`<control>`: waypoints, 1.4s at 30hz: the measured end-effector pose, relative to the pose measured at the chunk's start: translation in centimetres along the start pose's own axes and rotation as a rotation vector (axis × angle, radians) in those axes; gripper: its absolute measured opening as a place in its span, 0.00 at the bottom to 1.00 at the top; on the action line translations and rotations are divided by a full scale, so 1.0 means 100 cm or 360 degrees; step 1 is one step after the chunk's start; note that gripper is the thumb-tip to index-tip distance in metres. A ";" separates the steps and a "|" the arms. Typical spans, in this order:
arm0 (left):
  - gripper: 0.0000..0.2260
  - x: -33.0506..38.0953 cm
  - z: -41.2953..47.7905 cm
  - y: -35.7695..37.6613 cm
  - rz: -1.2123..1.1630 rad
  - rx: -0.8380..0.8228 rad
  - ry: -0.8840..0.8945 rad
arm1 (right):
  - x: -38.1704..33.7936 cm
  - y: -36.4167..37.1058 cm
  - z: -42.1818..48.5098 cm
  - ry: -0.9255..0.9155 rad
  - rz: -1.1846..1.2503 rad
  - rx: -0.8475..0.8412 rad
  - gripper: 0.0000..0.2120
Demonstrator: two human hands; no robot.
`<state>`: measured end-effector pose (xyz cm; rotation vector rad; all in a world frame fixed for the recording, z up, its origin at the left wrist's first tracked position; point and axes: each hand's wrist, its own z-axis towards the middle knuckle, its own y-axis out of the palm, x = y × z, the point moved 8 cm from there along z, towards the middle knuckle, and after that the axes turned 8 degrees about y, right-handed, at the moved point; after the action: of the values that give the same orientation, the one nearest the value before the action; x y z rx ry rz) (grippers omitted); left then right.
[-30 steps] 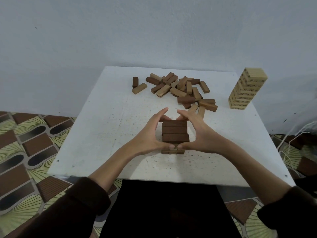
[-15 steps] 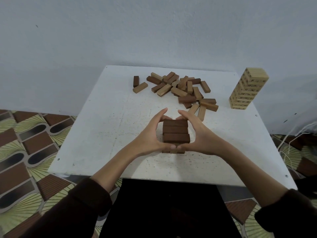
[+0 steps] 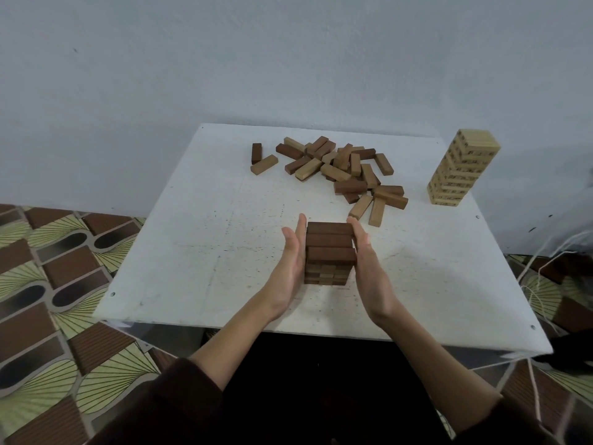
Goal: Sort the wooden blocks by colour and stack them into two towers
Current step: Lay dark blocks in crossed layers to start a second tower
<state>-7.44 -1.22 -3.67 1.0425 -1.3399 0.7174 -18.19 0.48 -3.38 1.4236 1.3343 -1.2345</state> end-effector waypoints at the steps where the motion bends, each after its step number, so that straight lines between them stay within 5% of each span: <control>1: 0.45 -0.003 0.000 0.002 -0.0065 -0.0054 -0.0006 | 0.002 0.001 0.001 0.0033 -0.0014 0.0006 0.30; 4: 0.55 -0.006 -0.002 0.002 0.0004 -0.0103 -0.0007 | 0.002 0.004 -0.003 0.0104 -0.0046 0.0011 0.32; 14: 0.55 -0.006 0.000 0.002 0.0019 -0.0096 -0.0007 | 0.009 0.003 0.001 0.0080 -0.0021 0.0020 0.34; 19: 0.57 -0.006 -0.001 0.003 0.0091 -0.0129 0.0006 | 0.018 0.003 0.002 0.0096 -0.0055 -0.0062 0.44; 29: 0.52 0.014 0.014 -0.021 0.0691 -0.0273 0.0260 | -0.014 -0.019 0.012 -0.0085 -0.0677 -0.0340 0.57; 42: 0.52 0.015 0.026 -0.027 0.0837 -0.0261 0.0305 | -0.025 -0.015 0.024 -0.0157 -0.0902 -0.0397 0.51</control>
<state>-5.97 -4.89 -2.91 0.4730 -1.4883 1.0465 -19.92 -2.22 -1.27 0.8204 1.8201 -1.4041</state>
